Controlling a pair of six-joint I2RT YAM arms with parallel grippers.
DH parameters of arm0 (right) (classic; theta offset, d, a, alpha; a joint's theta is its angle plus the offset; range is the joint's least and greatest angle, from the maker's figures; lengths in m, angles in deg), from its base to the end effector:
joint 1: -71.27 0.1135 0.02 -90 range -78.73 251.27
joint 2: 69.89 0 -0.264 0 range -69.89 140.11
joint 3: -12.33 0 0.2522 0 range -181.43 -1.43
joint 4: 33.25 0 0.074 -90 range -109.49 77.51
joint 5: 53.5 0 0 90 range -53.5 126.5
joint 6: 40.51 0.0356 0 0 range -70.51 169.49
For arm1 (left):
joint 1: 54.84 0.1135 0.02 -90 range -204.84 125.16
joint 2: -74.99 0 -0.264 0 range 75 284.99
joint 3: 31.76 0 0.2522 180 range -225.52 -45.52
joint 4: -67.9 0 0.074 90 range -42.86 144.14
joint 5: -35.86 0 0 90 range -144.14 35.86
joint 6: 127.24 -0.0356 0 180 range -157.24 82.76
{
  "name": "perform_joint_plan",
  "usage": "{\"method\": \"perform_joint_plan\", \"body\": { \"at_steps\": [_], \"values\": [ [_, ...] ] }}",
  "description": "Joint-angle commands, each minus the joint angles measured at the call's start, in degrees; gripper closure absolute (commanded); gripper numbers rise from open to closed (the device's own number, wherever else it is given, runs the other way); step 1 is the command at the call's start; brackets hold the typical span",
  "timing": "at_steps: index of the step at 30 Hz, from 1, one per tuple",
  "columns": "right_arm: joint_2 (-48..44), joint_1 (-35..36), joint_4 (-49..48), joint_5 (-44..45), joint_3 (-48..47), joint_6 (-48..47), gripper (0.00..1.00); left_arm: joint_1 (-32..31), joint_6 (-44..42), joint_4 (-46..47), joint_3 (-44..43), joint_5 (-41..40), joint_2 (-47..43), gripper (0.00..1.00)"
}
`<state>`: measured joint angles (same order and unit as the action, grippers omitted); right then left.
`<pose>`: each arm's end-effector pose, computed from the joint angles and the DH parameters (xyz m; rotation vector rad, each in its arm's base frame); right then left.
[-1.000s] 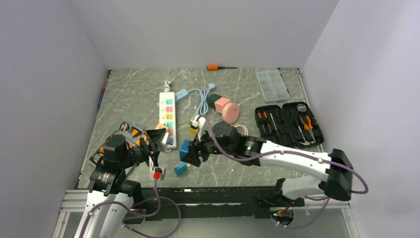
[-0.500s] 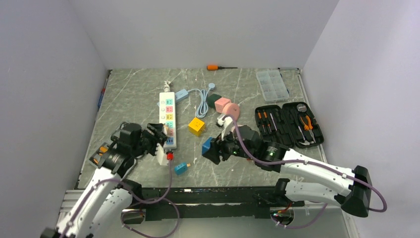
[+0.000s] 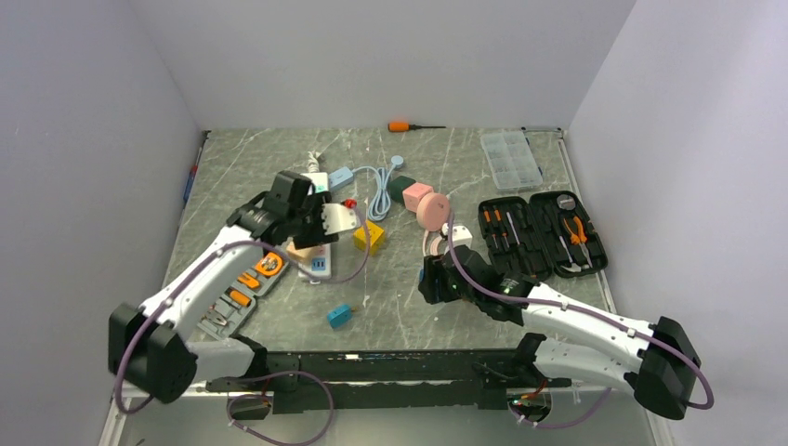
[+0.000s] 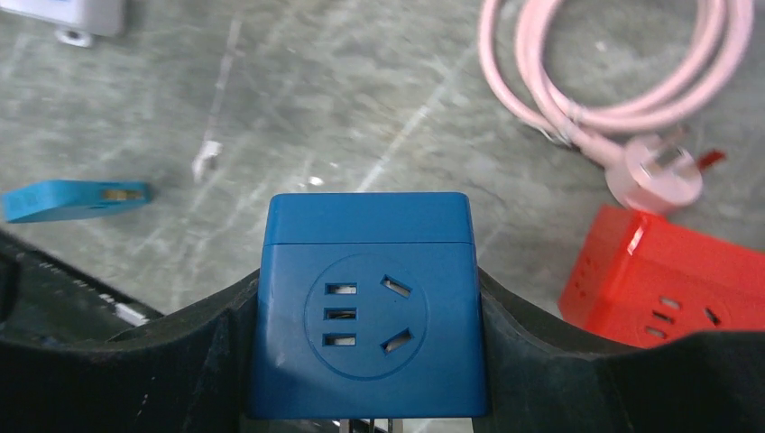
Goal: Pull the plug off the socket
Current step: Place the plug at the center of the board.
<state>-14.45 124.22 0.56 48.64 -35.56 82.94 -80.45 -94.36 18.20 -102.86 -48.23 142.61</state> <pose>0.1276 0.1566 0.2259 -0.2843 2.3163 0.5404 0.2211 -0.1100 0.2939 1.6072 1.7507 0.1412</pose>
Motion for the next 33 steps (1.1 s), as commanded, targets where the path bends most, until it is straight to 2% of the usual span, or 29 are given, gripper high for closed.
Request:
{"method": "perform_joint_plan", "body": {
  "at_steps": [1, 7, 11, 14, 16, 30, 33],
  "values": [
    [0.3, 0.0, 2.1, 6.9, 1.7, 7.0, 1.0, -0.6, 13.4, -2.8, -8.5, -0.8, 8.1, 1.0],
    [1.3, 0.0, 3.9, 10.8, 3.7, 10.4, 1.0, -1.3, 18.5, -0.7, -13.8, 0.6, 18.1, 1.0],
    [2.6, 0.0, 5.7, 11.8, 3.5, 11.3, 0.92, -2.1, 20.1, 1.3, -15.3, 0.5, 24.4, 0.99],
    [2.4, 0.0, 6.9, 12.8, 3.7, 11.9, 0.8, -2.8, 20.5, 3.3, -15.5, 0.6, 27.5, 0.99],
    [2.1, 0.0, 7.6, 13.3, 3.7, 12.3, 0.77, -3.0, 21.3, 4.9, -15.2, 1.0, 29.1, 0.99],
    [5.9, 0.2, 5.3, 10.8, 4.6, 12.7, 0.52, -3.1, 23.7, 9.4, -13.2, -0.1, 36.4, 0.98],
    [5.9, 0.2, 5.0, 9.8, 4.8, 12.5, 0.42, -3.1, 24.0, 9.4, -12.3, 0.0, 36.6, 0.94]
  ]
}}
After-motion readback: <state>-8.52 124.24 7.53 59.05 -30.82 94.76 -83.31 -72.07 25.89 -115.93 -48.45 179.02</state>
